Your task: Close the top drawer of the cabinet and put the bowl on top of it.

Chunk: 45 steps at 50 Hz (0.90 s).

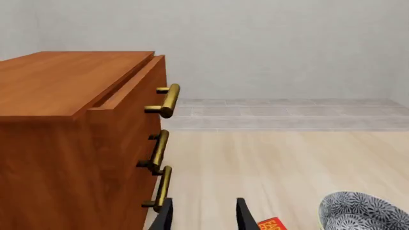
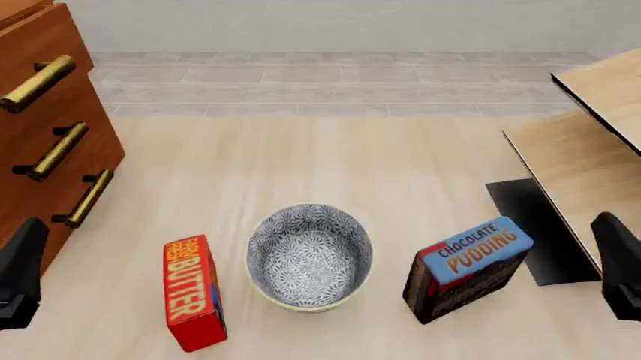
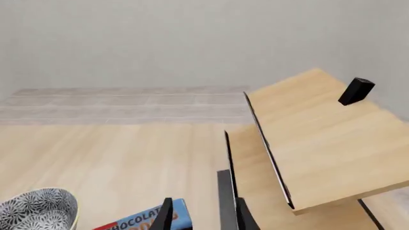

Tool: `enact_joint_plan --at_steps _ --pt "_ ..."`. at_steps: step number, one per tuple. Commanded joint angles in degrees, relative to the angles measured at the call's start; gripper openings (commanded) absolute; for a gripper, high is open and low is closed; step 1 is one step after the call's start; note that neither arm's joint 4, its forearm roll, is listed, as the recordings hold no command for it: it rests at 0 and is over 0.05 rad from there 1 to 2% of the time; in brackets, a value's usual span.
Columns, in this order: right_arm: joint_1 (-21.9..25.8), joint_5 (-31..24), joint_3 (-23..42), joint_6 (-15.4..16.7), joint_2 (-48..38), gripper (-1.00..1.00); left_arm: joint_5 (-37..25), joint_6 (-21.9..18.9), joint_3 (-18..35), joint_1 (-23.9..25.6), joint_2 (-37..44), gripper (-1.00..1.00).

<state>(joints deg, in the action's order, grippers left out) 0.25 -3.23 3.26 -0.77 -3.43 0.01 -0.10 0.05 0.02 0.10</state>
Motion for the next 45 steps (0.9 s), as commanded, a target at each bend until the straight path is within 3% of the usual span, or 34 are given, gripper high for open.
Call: enact_joint_plan --at_steps 1,15,17,27,45 --pt "-0.41 6.94 -3.22 2.80 -2.22 1.00 -0.04 -0.50 0.19 0.50 0.22 1.00" --pt "-1.15 12.78 -3.23 3.78 -9.24 1.00 0.13 -1.69 1.12 1.75 1.09 1.00" --pt "-1.28 13.40 -3.22 3.84 -9.93 1.00 4.86 -3.15 2.45 2.42 6.17 1.00" --pt "-1.37 13.91 -3.23 3.83 -10.46 1.00 17.27 -2.52 3.64 3.95 19.57 1.00" --pt "-2.27 13.49 -3.23 3.65 -9.60 1.00 30.31 -2.13 9.21 5.39 37.94 1.00"
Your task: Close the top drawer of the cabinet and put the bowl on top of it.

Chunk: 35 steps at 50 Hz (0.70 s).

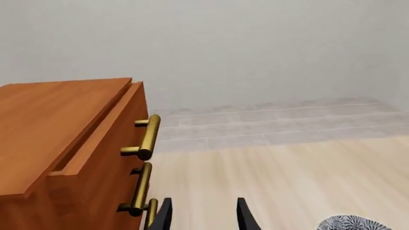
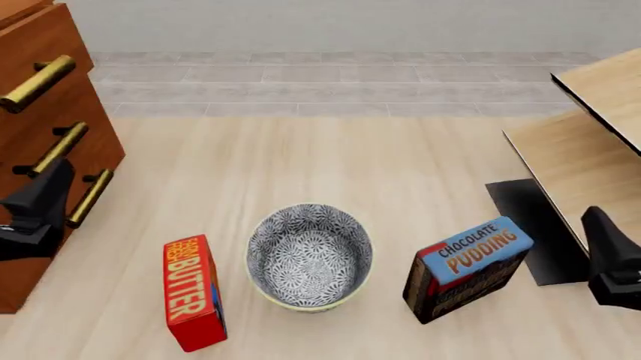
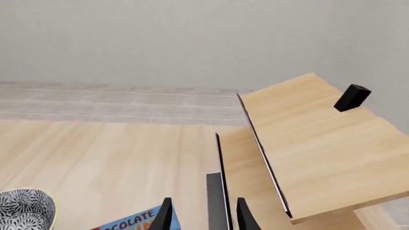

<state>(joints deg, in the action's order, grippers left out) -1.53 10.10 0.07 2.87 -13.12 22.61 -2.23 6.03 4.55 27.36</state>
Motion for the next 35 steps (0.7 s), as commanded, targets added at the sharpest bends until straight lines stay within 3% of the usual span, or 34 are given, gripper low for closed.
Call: enact_joint_plan --at_steps 1,18,35 --pt "-0.49 0.00 -0.04 0.03 0.29 1.00 8.20 -0.04 3.48 0.92 11.35 1.00" --pt "-1.00 -0.67 -0.02 0.07 1.28 1.00 17.69 -0.40 8.71 0.10 26.12 1.00" --pt "-1.49 -1.82 -0.06 -0.09 2.66 1.00 20.55 1.42 11.86 -4.18 32.89 1.00"
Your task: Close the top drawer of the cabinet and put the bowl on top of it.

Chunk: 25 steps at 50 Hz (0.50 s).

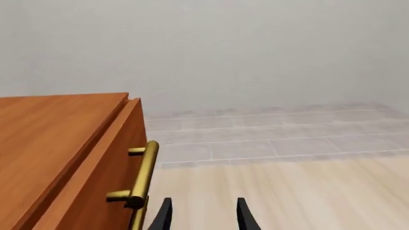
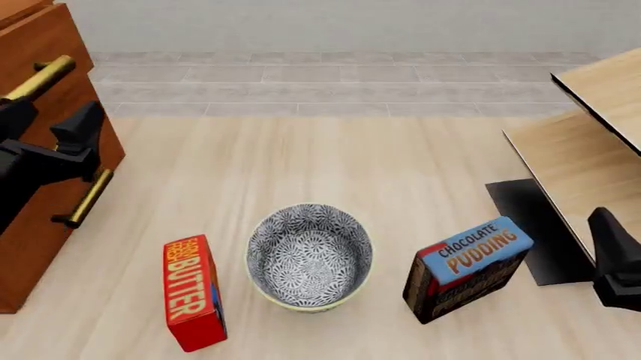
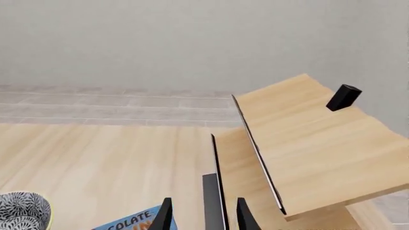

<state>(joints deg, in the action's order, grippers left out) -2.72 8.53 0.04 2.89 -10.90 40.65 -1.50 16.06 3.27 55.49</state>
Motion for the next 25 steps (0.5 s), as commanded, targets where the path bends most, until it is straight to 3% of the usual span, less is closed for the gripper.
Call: enact_joint_plan --at_steps 1,14,15,25 --pt "-0.33 -0.28 0.02 -0.13 0.39 1.00 2.80 0.62 1.83 -3.71 5.04 1.00" --pt "-0.54 -0.84 -0.03 -0.23 1.08 1.00 4.91 0.12 2.31 -8.12 7.80 1.00" --pt "-0.68 -1.23 0.01 -0.31 1.43 1.00 5.20 0.45 2.45 -10.62 8.18 1.00" --pt "-0.57 -0.95 -0.03 -0.13 1.13 1.00 5.67 0.26 2.28 -16.40 8.01 1.00"
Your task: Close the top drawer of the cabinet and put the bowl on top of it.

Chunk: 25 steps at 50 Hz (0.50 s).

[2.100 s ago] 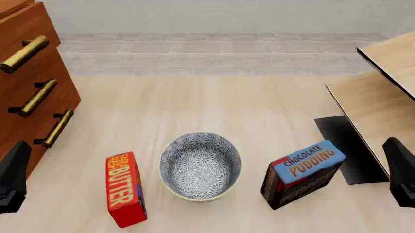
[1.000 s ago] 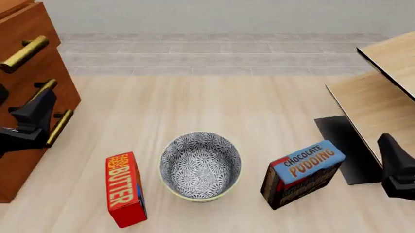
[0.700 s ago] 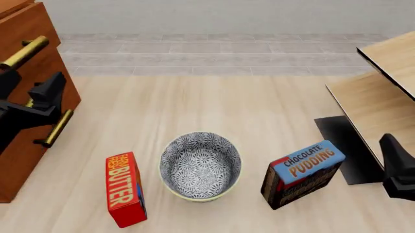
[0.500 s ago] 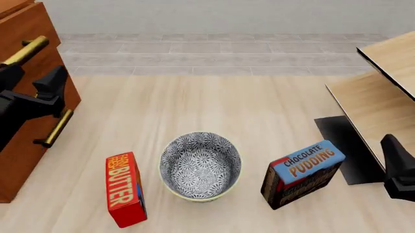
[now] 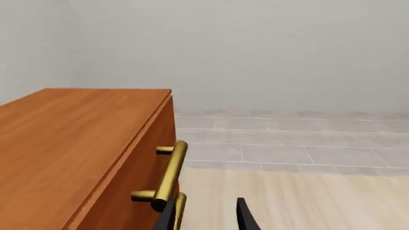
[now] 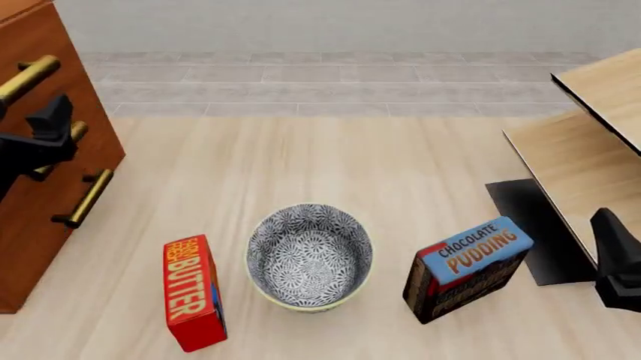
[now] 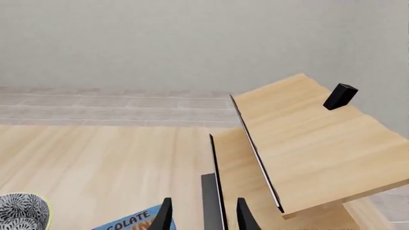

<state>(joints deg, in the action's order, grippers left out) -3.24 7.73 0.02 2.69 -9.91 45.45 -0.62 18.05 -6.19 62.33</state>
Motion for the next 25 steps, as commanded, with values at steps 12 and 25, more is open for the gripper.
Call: enact_joint_plan --at_steps 12,25 --pt "0.22 0.00 0.03 0.33 -0.20 1.00 1.53 -1.03 -0.07 -11.77 1.34 1.00" --pt "0.22 0.51 -0.01 0.14 -0.53 1.00 -5.84 -1.10 0.34 -9.59 -8.02 1.00"
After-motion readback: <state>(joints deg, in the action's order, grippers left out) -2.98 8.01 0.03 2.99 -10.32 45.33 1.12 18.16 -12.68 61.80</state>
